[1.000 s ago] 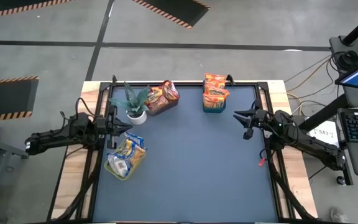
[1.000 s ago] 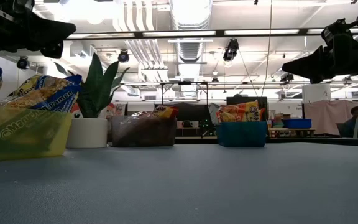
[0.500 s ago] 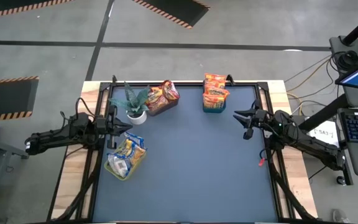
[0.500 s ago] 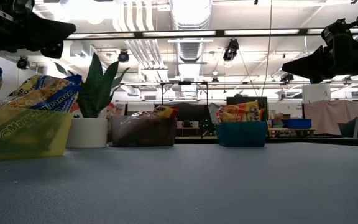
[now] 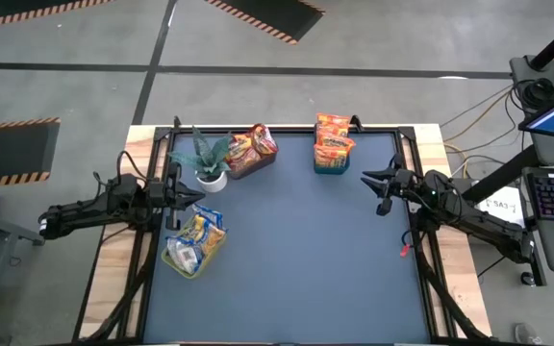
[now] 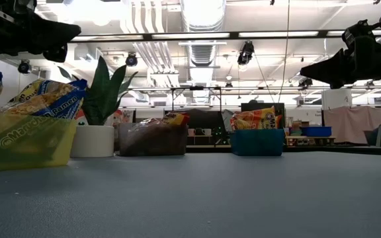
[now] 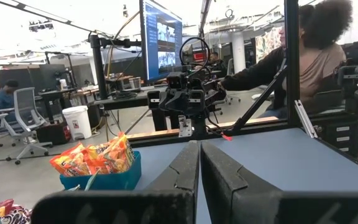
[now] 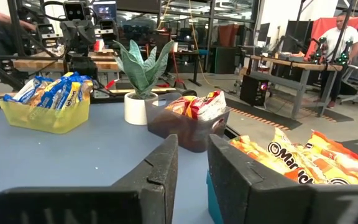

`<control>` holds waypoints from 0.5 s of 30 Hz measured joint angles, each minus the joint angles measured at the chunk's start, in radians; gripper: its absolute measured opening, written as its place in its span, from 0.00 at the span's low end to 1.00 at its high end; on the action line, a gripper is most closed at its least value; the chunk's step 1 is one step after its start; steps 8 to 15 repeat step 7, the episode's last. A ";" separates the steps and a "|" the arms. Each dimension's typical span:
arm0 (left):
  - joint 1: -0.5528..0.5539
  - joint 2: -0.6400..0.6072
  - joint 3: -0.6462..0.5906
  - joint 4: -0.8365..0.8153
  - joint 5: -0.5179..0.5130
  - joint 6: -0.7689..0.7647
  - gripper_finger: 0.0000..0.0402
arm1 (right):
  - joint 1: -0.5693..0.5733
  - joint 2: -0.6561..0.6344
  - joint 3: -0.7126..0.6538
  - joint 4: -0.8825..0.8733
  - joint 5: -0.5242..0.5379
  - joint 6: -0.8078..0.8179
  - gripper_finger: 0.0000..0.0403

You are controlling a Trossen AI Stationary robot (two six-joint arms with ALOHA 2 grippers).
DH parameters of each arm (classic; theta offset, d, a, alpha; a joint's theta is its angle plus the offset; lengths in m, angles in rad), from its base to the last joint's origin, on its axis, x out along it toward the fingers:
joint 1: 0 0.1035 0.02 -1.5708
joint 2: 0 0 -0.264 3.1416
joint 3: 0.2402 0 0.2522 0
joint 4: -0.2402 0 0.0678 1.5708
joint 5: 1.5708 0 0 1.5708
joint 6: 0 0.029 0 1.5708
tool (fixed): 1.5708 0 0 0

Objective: Sort Maruchan noodles
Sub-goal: Return to Home Position

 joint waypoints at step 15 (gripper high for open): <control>0.000 0.000 0.000 0.000 0.000 0.000 0.00 | 0.000 0.000 0.000 0.000 0.000 0.000 0.21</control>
